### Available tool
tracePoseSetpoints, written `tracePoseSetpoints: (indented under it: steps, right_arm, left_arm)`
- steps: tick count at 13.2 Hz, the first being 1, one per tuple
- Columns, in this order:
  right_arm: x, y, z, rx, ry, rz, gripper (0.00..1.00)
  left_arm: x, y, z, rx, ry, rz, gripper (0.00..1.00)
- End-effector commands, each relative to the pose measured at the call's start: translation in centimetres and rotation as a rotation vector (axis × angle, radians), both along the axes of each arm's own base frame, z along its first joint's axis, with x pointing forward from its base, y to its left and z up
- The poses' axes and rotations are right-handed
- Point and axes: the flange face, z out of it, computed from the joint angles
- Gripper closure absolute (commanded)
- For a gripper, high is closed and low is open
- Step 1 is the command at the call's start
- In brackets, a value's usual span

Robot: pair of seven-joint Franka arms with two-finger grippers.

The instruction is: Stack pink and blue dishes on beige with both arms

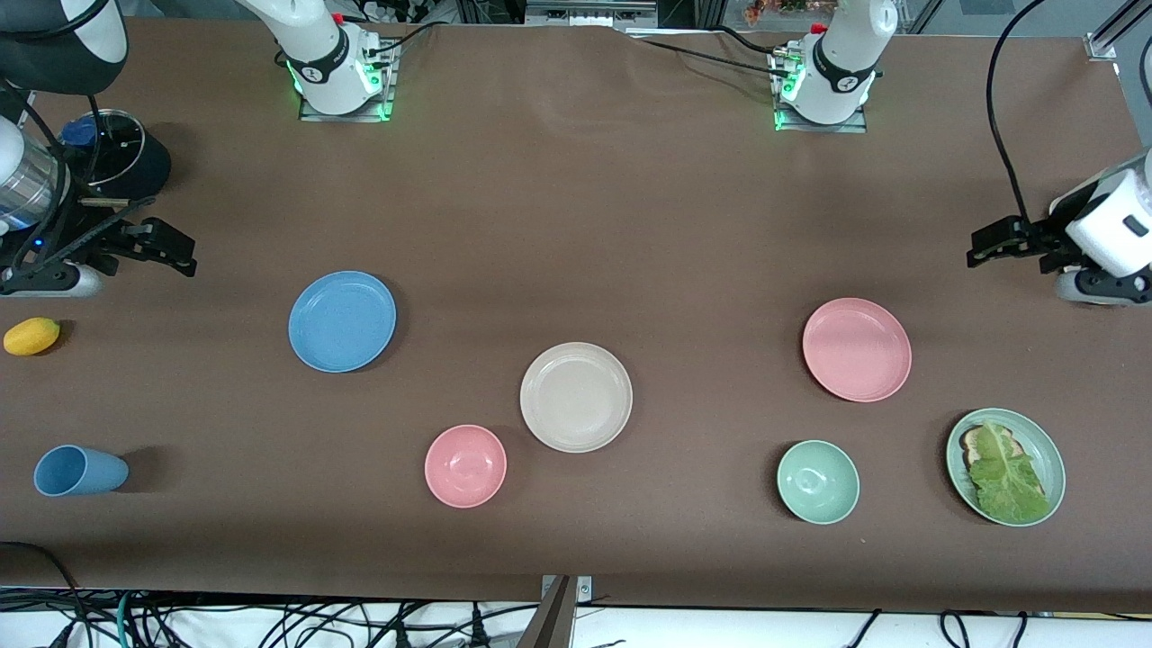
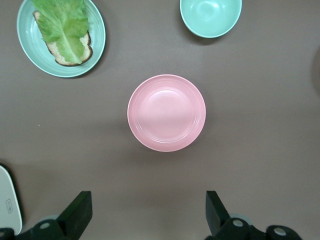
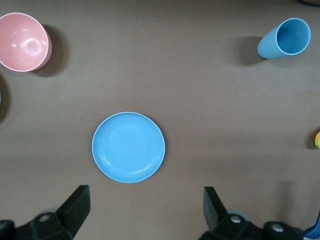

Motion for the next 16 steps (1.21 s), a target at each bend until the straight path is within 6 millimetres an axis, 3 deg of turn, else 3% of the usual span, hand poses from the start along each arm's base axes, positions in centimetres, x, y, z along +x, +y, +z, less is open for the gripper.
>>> tracePoseSetpoints:
  steps: [1, 2, 3, 7, 8, 11, 16]
  right_arm:
    - [0.1, -0.2, 0.5, 0.005, -0.02, 0.01, 0.0]
    - [0.3, -0.2, 0.7, 0.007, -0.036, 0.01, 0.0]
    - [0.3, -0.2, 0.7, 0.008, -0.037, 0.01, 0.0]
    - [0.7, 0.0, 1.1, 0.015, -0.074, 0.001, 0.0]
    - [0.7, 0.1, 1.2, 0.014, -0.08, 0.002, 0.0]
    - [0.8, -0.1, 1.0, 0.009, -0.082, -0.002, 0.0]
    - [1.2, -0.3, 0.3, 0.004, -0.074, -0.008, 0.0]
  left_arm:
    - [2.4, 0.5, -4.8, -0.035, 0.038, -0.005, 0.0]
    - [3.0, 0.4, -7.3, -0.047, 0.073, -0.005, 0.0]
    - [3.6, 0.3, -8.5, -0.043, 0.072, -0.008, 0.0]
    - [5.0, 5.0, -18.3, -0.071, 0.138, 0.072, 0.0]
    - [5.3, 5.1, -19.4, -0.065, 0.114, 0.057, 0.0]
    - [3.7, 5.0, -24.5, -0.059, 0.053, -0.008, 0.0]
    - [-0.2, 5.0, -31.0, -0.032, -0.079, -0.021, 0.0]
